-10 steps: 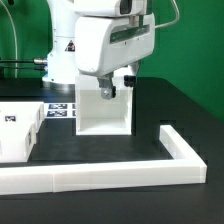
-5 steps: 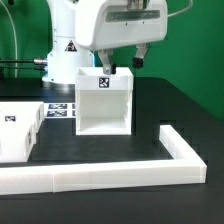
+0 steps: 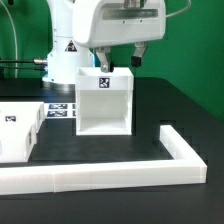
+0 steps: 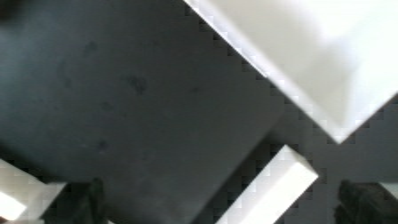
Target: Assemble drawer
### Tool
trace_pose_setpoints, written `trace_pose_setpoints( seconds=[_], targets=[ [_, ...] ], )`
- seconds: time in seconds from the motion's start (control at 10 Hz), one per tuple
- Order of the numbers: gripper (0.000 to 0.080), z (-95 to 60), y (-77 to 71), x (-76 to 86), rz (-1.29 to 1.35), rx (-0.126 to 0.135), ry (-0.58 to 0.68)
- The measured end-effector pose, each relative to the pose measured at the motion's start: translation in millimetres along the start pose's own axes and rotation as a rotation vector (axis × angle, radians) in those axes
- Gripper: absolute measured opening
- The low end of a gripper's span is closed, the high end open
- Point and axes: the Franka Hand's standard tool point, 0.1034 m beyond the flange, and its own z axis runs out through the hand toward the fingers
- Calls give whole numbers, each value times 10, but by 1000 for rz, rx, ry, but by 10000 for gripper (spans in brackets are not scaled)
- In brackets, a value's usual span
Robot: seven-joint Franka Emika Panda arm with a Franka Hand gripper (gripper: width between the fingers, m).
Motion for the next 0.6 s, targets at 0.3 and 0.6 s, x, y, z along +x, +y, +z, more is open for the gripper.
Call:
trace_pose_setpoints(
  seconds=[0.3, 0.6],
  targets=[
    [650, 42, -371, -347, 272, -3, -30],
    [650, 98, -453, -386, 361, 23, -30]
  ],
)
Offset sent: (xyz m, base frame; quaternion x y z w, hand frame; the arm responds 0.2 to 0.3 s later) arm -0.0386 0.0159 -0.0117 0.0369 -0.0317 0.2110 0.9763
